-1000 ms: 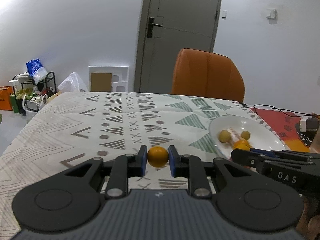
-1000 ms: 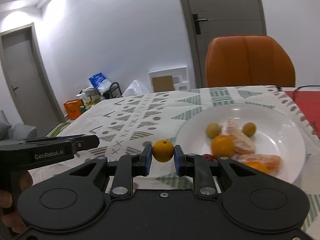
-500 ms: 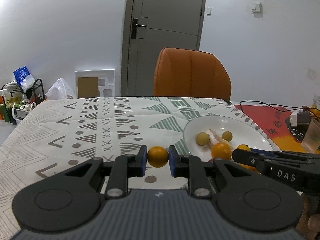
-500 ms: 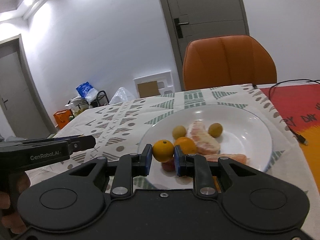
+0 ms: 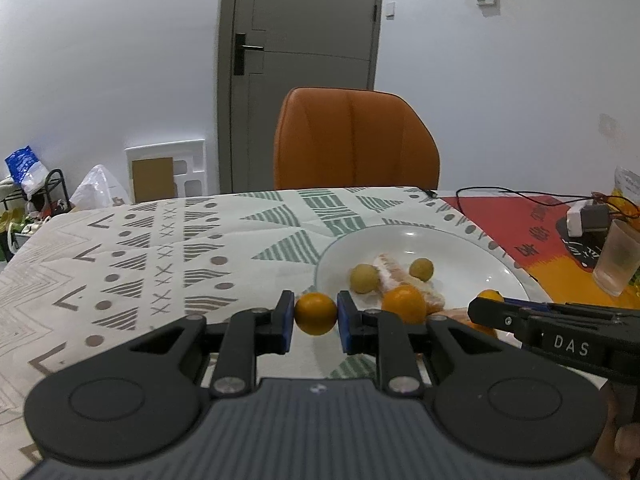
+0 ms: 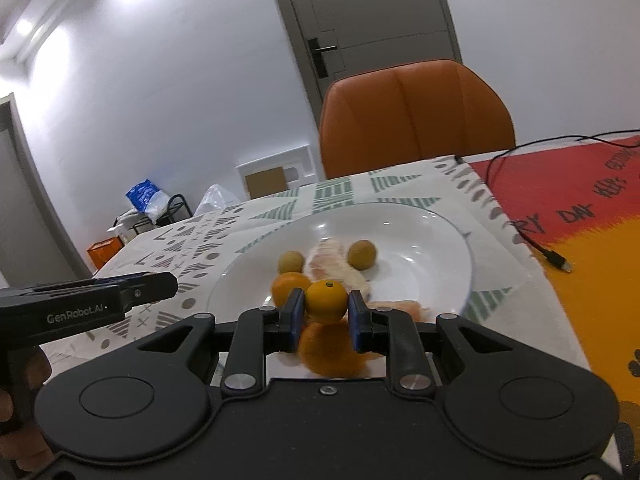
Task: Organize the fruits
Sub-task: 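Carry both mandarins over the white bowl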
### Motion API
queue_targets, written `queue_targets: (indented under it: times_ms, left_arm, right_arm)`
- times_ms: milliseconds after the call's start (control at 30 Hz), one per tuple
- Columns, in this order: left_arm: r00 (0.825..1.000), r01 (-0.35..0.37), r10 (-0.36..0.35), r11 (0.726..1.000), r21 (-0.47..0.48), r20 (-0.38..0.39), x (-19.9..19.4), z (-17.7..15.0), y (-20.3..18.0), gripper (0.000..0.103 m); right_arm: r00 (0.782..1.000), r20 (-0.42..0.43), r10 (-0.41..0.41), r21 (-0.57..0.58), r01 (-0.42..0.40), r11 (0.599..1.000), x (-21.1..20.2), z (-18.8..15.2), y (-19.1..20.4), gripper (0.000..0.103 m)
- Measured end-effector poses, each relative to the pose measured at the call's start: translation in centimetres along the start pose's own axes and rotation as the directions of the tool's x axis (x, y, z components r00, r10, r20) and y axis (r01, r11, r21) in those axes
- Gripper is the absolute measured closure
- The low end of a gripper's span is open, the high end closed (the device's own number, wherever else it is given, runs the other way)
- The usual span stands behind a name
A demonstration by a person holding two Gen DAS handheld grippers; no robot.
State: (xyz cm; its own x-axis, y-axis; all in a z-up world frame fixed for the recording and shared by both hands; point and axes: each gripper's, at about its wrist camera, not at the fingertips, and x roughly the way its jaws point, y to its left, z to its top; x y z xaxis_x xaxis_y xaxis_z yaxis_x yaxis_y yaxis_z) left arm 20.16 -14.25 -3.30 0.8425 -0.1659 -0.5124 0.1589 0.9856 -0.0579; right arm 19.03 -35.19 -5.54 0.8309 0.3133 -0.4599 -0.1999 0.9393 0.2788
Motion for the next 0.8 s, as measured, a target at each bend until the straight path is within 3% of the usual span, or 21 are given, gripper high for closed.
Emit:
queue_targets:
  times_ms: [600,800]
  left_arm:
    - [0.999,0.027,-0.026,0.999,0.021,-0.019,2.8,0.9,-2.6,0.081]
    - [1.000,0.020,-0.020,1.000,0.014,-0.008,2.4,1.1,-2.2,0.075]
  right_arm:
    - [0.999,0.009,-0.034,0.043,0.034,0.999,0.2,0.5,-2.9,0.082]
    - [0.999,0.013,-0.033,0.038,0.032,0.999,0.4,0.7,-2.7,0.082]
